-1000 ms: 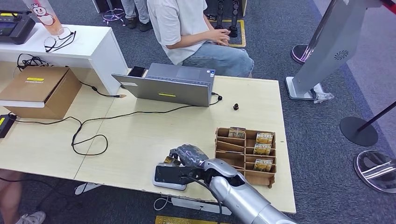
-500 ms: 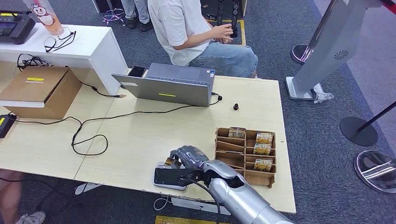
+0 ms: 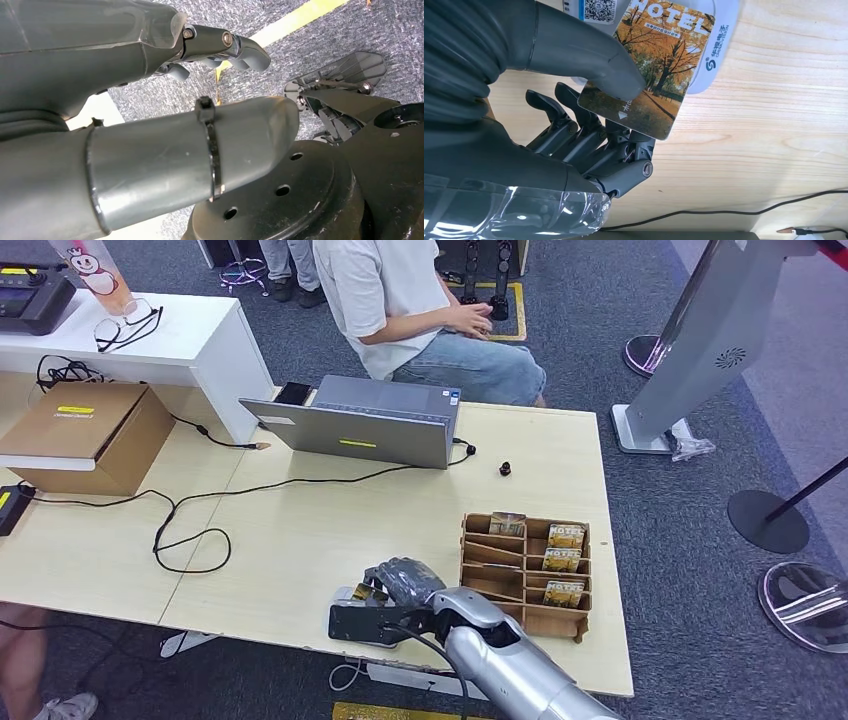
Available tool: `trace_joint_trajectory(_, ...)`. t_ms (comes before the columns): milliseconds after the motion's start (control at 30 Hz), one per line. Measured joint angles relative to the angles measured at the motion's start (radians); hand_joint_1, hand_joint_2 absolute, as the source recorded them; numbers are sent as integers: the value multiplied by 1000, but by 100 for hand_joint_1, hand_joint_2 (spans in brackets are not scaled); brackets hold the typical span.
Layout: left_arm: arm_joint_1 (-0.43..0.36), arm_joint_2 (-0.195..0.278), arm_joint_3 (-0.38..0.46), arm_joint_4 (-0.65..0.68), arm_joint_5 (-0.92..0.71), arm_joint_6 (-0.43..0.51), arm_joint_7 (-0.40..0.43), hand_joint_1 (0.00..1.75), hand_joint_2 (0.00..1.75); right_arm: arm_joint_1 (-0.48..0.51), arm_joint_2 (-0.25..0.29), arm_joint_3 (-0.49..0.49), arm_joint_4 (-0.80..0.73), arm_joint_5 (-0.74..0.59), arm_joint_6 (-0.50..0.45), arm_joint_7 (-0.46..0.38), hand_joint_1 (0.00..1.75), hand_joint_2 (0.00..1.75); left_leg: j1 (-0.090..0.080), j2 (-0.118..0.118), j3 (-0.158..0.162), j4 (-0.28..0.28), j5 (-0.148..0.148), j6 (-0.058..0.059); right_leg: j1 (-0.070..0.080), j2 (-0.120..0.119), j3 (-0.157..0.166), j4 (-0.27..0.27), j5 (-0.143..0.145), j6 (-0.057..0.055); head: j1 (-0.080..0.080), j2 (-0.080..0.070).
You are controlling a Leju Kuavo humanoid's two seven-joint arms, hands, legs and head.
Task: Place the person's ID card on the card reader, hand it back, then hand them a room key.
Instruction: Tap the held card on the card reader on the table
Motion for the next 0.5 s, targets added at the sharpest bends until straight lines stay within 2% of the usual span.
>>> trace_joint_trajectory(500, -1, 0, -23, 0, 21, 2, 10, 0, 0, 0, 16, 5, 36, 22, -10, 10, 175, 175, 0, 0, 0, 0, 0, 0, 0, 0, 0, 0, 0, 0, 0, 0)
